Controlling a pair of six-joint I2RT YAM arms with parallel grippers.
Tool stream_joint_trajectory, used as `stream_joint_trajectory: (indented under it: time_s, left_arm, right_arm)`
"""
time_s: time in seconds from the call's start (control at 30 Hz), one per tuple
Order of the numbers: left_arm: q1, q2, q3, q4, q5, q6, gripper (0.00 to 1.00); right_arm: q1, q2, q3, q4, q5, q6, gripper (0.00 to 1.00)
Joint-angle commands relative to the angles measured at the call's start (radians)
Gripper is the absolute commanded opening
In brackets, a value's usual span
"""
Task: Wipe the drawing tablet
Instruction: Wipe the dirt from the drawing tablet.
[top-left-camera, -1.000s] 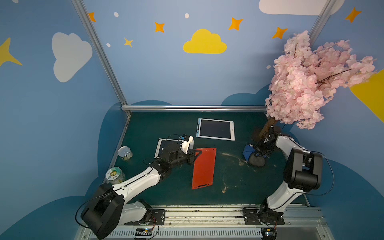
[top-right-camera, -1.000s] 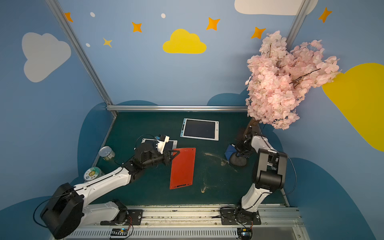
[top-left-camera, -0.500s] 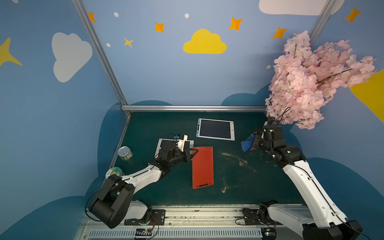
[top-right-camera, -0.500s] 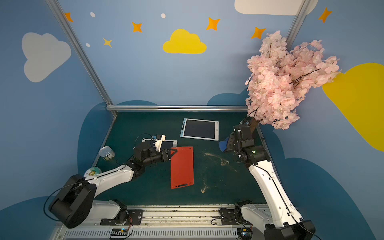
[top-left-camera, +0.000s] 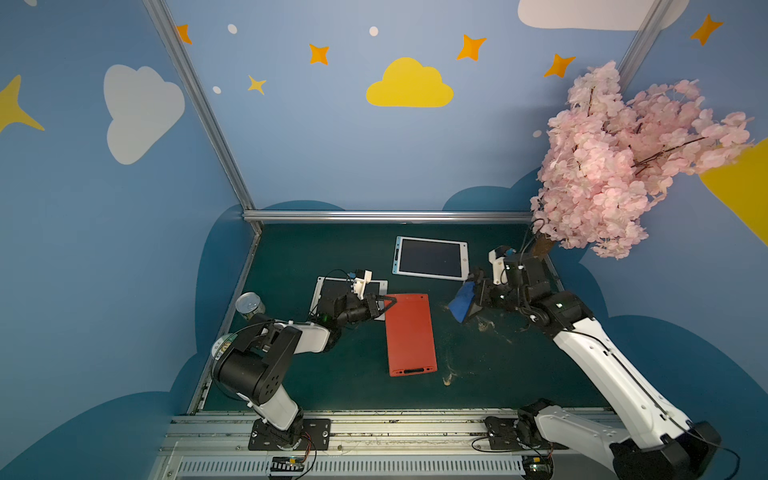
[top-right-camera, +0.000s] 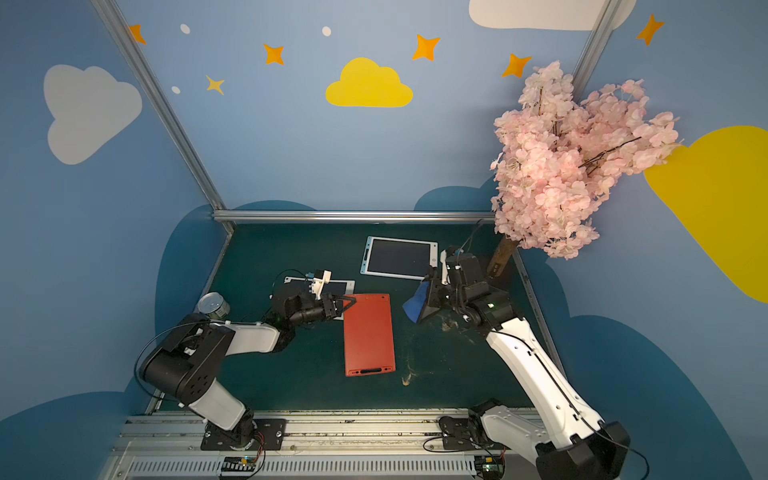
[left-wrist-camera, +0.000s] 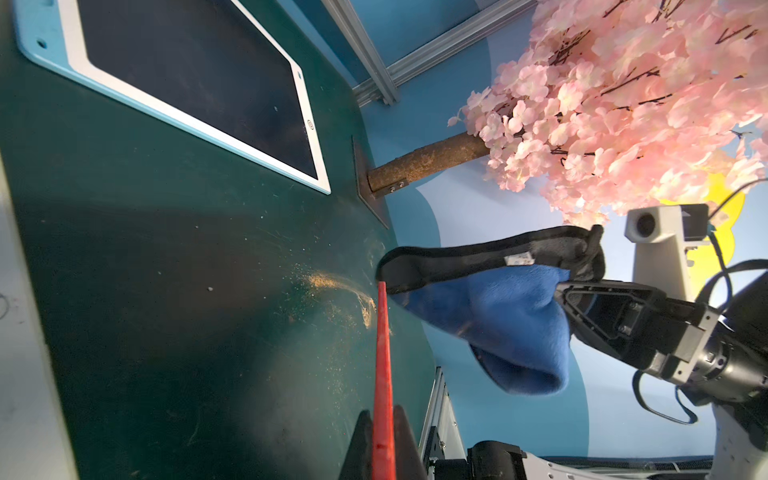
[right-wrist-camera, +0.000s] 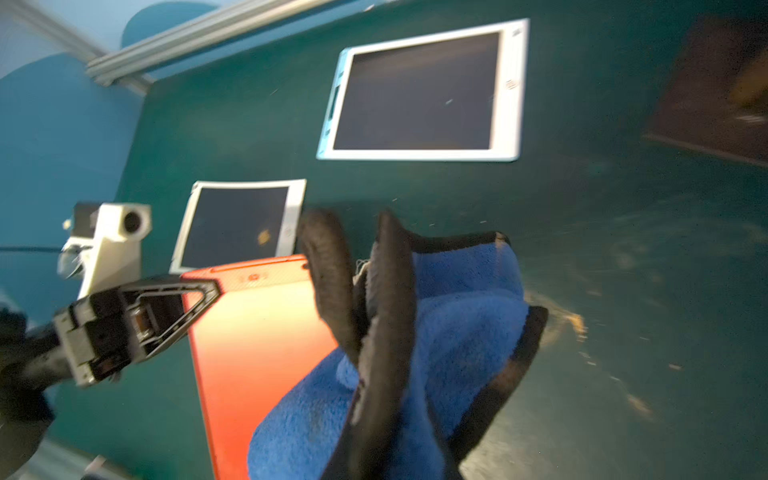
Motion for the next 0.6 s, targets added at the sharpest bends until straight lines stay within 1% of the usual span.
stream_joint_trajectory:
  time_s: [0.0,0.1,0.17,0.3,0.4,0.47,0.57]
  left_arm:
    - [0.002,-0.034,0.022,-0.015,0.021,0.021,0.03]
    - [0.002,-0.034,0.038,-0.086,0.012,0.043,0.03]
    - [0.002,-0.024,0.048,-0.114,0.011,0.05,0.03]
    - [0.002,-0.004,0.058,-0.117,0.024,0.039,0.03]
    - [0.002,0.001,0.062,-0.119,0.031,0.034,0.03]
    - [0.002,0.004,0.064,-0.119,0.035,0.034,0.03]
    - [0.002,-0.001,0.066,-0.128,0.036,0.041,0.03]
  right_arm:
    - [0.087,0.079,-0.021,0.187,-0.257,0.046,0.0]
    - [0.149,0.156,-0.018,0.335,-0.384,0.099,0.0]
    - [0.174,0.222,-0.004,0.382,-0.412,0.133,0.0]
    - [0.174,0.382,0.041,0.364,-0.408,0.136,0.0]
    - [0.174,0.515,0.068,0.379,-0.38,0.141,0.0]
    - [0.175,0.591,0.092,0.372,-0.348,0.141,0.0]
    - [0.17,0.653,0.122,0.306,-0.274,0.13,0.0]
